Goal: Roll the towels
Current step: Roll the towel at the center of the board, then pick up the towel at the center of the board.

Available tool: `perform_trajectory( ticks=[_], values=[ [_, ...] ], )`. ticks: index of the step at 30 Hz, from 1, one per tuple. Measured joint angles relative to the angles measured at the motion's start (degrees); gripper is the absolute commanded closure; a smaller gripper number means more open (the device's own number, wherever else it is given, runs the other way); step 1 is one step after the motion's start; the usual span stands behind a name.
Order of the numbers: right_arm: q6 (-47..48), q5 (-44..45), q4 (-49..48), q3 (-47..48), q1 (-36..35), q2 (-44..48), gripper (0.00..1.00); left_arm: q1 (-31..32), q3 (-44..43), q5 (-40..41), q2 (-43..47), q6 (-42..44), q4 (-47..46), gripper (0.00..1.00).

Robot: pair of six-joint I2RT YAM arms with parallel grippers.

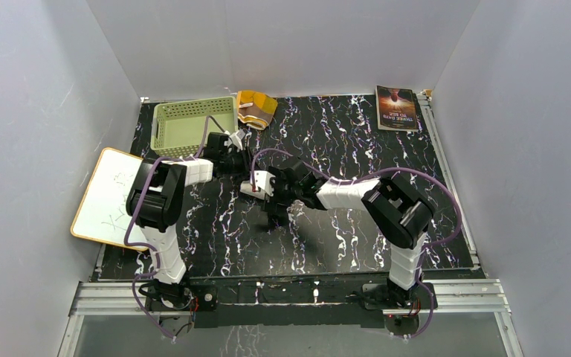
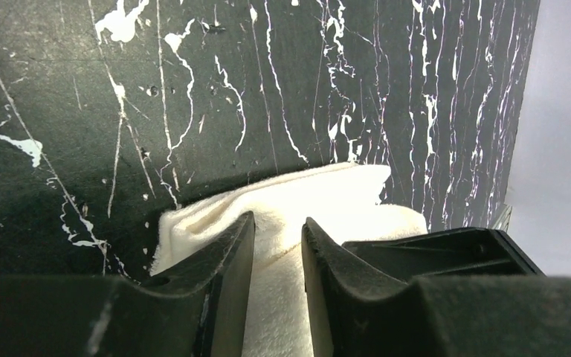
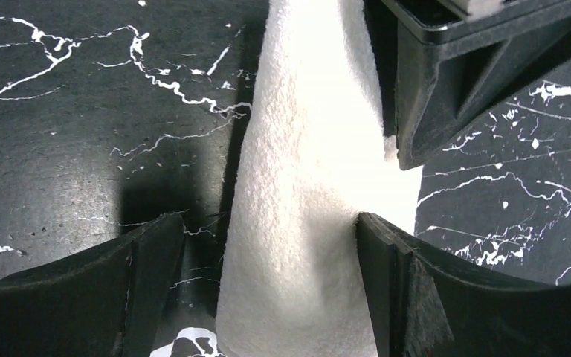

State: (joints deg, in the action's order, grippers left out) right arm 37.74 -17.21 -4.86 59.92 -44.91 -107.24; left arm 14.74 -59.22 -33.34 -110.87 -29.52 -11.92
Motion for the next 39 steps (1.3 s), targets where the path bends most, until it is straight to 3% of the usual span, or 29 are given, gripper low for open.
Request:
perform_trajectory(
  ticks=[3,6,12,18,23,26,30,39],
  values=[
    [-1.5,-1.1,-2.0,-0.9,0.9,-0.1,0.18,0.0,-1.0,0.6,0.2,-0.1,1.7,0.61],
    [-2.6,-2.3,-3.6,-0.8,1.4,-0.9,0.20,-0.2,-1.4,1.5,1.5,-0.2,3.8,0.46],
    [-5.3,-4.6,-4.4,2.3,3.0,-3.9,0.29,-5.0,-4.4,4.3,11.4,-1.2,9.7,0.25],
    [-13.6,-6.9,-1.0,8.4,6.7,-7.3,0.35,-8.8,-9.4,5.8,21.2,0.1,13.1,0.23],
    [-32.8,-10.8,-0.6,10.6,11.0,-7.8,0.48,-8.2,-0.6,5.1,26.0,-0.9,11.8,0.24],
    [-47.6,-15.1,-6.7,7.6,14.4,-7.8,0.56,-7.0,8.5,4.7,25.8,-3.3,10.3,0.24],
    [-59.8,-17.7,-11.2,5.1,16.7,-8.9,0.62,-3.0,15.5,5.8,24.1,-7.3,8.5,0.23],
    [-69.5,-20.0,-15.6,4.9,15.7,-11.2,0.65,1.8,16.7,7.6,18.2,-19.3,-8.3,0.22]
  ],
)
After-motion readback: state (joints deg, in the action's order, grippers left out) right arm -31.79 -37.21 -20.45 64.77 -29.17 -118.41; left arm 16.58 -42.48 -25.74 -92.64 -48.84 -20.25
